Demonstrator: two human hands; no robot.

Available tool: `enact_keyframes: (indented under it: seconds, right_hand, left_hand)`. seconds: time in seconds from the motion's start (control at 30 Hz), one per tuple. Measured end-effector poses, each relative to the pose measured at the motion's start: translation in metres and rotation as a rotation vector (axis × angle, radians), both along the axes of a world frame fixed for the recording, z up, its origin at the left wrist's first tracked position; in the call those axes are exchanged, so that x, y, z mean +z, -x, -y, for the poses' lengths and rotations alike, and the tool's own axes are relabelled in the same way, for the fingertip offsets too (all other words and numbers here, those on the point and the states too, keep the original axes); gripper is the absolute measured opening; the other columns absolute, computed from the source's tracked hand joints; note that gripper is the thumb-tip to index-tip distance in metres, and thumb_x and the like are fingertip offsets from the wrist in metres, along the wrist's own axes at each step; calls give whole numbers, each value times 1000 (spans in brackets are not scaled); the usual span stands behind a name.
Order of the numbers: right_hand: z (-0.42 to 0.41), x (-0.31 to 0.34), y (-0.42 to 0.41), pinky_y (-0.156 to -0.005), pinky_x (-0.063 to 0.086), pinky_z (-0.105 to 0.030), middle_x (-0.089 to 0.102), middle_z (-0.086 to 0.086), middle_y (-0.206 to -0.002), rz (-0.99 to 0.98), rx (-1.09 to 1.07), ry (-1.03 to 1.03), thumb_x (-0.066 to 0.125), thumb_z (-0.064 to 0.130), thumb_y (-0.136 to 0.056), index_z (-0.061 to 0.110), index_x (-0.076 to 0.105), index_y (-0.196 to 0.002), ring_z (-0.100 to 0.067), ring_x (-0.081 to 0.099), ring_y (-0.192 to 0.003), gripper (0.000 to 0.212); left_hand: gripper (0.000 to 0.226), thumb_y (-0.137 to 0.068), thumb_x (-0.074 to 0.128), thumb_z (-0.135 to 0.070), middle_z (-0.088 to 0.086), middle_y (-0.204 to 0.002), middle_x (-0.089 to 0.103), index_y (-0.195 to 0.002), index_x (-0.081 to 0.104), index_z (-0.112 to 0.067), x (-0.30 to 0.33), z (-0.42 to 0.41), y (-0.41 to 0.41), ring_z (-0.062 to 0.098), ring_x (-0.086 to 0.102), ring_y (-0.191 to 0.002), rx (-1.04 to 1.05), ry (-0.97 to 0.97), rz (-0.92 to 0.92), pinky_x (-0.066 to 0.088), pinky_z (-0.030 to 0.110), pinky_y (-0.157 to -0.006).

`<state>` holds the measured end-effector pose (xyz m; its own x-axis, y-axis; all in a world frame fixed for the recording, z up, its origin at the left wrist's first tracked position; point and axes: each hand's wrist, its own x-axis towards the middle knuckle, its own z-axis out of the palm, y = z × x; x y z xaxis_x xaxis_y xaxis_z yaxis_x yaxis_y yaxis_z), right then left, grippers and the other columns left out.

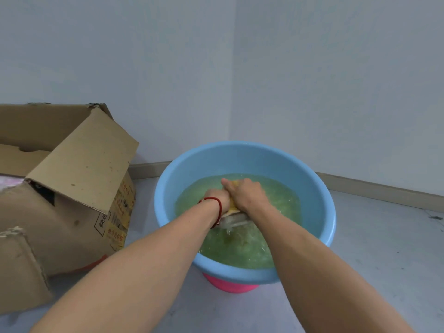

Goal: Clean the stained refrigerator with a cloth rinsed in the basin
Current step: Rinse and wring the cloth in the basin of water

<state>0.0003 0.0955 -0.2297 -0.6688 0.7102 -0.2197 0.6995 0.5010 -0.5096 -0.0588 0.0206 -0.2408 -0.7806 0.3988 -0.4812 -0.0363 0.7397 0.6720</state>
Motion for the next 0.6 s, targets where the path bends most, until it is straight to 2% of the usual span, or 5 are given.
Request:
enact_keyframes:
  seconds: [0.2,0.3,0.4,0.5,0.6]
  right_hand:
    - [-30,-13,-19,-96,41,-48,47,-16,-139,187,-64,-311,28,50,-106,16,54,-137,-36,45,-129,53]
    - [-23,-21,-20,-111,30,-62,28,-16,-154,266,-74,-160,24,40,-106,23,40,-150,-39,25,-143,50]
    - [-4,-12,-6,-124,19,-59,23,-26,-166,216,-55,136,19,33,-107,12,31,-160,-44,24,-152,58]
    - [16,-6,9,-106,51,-56,65,-27,-130,1,-122,474,36,45,-96,0,62,-132,-42,65,-119,64]
    - [19,-18,15,-89,60,-44,71,-17,-112,-157,-240,513,51,54,-88,5,67,-115,-37,71,-98,59]
  left_hand:
    - [58,-99,42,-52,17,-138,56,-131,58,-6,-2,12,13,37,58,-120,-82,206,-164,54,42,-96]
    - [67,-107,17,-47,21,-159,34,-152,39,-3,-1,13,6,34,36,-145,-59,237,-63,28,42,-118]
    - [70,-109,12,-47,22,-160,34,-153,36,1,0,4,0,33,34,-148,45,87,128,28,39,-121]
    - [52,-112,20,-29,17,-146,51,-147,43,2,1,0,1,29,52,-134,17,-135,214,44,21,-92]
    - [33,-113,25,-22,6,-93,57,-114,57,-13,2,5,2,18,58,-78,-16,-199,289,47,18,-53]
